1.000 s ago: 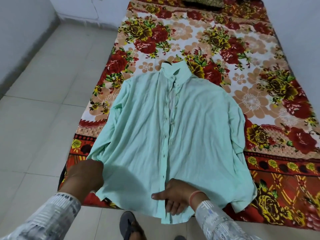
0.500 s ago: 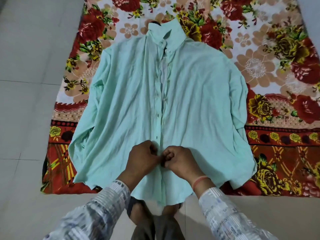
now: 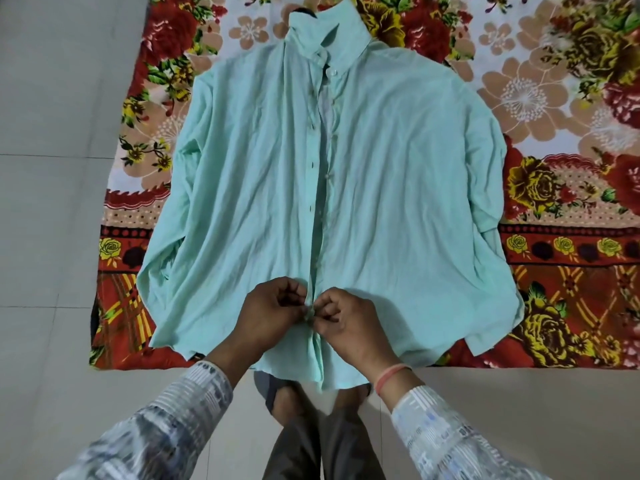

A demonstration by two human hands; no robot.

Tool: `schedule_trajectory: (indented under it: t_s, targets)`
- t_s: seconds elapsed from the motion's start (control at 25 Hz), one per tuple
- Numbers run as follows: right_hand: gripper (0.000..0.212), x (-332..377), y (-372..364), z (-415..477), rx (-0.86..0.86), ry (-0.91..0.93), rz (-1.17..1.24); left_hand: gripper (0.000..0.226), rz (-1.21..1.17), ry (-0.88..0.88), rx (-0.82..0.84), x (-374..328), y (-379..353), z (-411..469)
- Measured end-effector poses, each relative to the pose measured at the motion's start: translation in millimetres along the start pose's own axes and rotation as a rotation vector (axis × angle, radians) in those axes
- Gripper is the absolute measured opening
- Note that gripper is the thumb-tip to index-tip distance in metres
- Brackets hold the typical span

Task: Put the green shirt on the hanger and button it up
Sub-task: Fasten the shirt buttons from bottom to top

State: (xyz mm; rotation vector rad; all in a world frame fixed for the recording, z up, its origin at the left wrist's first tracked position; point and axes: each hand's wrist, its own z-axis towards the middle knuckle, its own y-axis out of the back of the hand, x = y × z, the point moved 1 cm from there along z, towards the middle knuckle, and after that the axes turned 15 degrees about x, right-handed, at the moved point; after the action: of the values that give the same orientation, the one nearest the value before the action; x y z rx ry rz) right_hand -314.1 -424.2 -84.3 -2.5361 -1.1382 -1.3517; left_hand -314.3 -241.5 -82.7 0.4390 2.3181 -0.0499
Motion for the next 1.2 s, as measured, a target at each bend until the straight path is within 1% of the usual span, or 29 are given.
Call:
schedule_trajectory:
  t_s: [0.2,0.28,0.32,0.4,0.48,0.56,0.64,0.76,0.84,0.96,1.04,1.2]
  targets:
    - [0.008,-2,-6,0,-0.077,0.000,0.054,0.027,-0.053,-0.028,0.057,1,0,-2]
    - [0.005,-2,-8,0,-0.095,-0.035,0.136,0.028,-0.065,-0.036,0.057,0,-3,-4]
    - [0.003,-2,-9,1,-0.109,-0.056,0.219,0.028,-0.064,-0.039,0.052,0,-4,-4]
    - [0.011,0,-9,1,-0.141,-0.095,0.344,0.029,-0.086,-0.045,0.045,4,-4,-2]
    - [0.018,3,-8,0,-0.146,-0.096,0.390,0.029,-0.135,-0.055,0.051,7,-2,-2]
    - [0.021,6,-9,-2,-0.118,-0.091,0.440,0.027,-0.184,-0.059,0.059,12,-3,-2]
    - [0.021,7,-12,-4,-0.091,-0.090,0.474,0.019,-0.242,-0.062,0.051,17,-6,-5]
    - [0.026,7,-14,-4,-0.071,-0.099,0.480,0.013,-0.388,-0.044,0.007,20,-11,-6]
    - [0.024,7,-13,1,-0.071,-0.105,0.460,0.007,-0.396,-0.041,-0.010,17,-12,-2]
    - [0.017,9,-9,5,-0.088,-0.133,0.444,0.016,-0.398,-0.021,-0.012,14,-12,4]
    - [0.020,8,-9,3,-0.096,-0.138,0.414,0.020,-0.395,-0.017,-0.009,14,-14,3]
    - [0.014,6,-14,4,-0.104,-0.117,0.289,0.021,-0.343,-0.052,-0.017,16,-15,3]
